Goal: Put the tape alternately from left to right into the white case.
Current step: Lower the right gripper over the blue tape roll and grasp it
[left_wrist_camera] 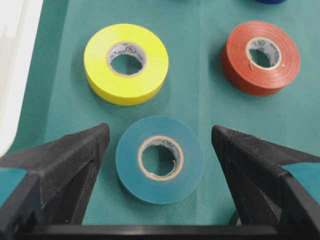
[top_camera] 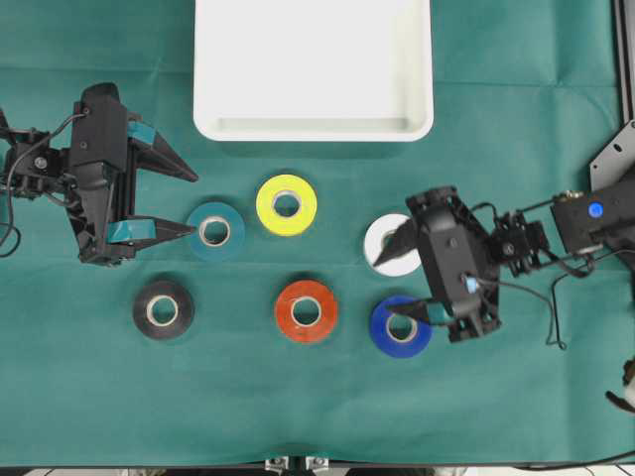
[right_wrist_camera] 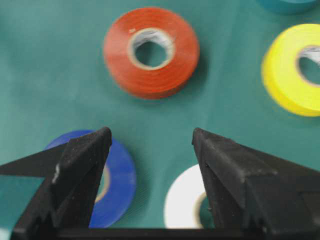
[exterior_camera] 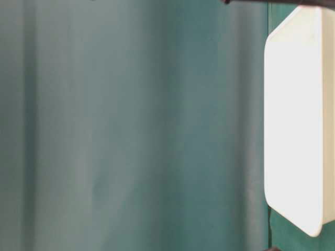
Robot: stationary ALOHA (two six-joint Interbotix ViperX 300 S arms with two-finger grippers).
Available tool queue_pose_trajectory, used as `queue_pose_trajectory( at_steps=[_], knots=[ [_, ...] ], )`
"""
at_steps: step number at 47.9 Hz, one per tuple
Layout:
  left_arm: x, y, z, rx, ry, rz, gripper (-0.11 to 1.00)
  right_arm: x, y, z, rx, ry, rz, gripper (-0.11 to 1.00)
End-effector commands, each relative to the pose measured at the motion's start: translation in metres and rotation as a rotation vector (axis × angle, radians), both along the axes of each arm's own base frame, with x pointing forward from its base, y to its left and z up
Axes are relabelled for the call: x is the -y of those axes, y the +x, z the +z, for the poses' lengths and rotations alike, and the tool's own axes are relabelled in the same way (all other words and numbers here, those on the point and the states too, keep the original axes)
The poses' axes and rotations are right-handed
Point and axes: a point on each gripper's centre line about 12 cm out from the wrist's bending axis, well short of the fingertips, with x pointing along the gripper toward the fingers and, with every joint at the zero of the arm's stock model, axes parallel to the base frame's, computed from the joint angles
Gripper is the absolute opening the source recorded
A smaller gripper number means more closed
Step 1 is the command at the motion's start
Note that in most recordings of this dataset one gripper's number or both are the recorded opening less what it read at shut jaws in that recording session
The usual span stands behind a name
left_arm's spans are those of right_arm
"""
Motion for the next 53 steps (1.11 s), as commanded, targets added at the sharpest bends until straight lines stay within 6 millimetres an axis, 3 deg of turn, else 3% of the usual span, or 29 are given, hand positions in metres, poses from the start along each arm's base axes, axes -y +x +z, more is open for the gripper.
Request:
queue_pose_trajectory(
  at_steps=[1,13,53],
  knots=[
    [0.001,0.002,0.005,0.017,0.0,-0.004,0.63,-0.006,-0.001,0.004,0.014,0.006,0.017,0.76],
    [0.001,0.005,0.007,0.023,-0.002,-0.003,0.63,-0.008,-0.005,-0.006,-0.041,-0.014,0.027,0.76],
    [0.001,0.007,0.007,0.021,-0.002,-0.003,0.62,-0.02,0.011,-0.056,-0.172,-0.067,0.053,0.76]
  ],
)
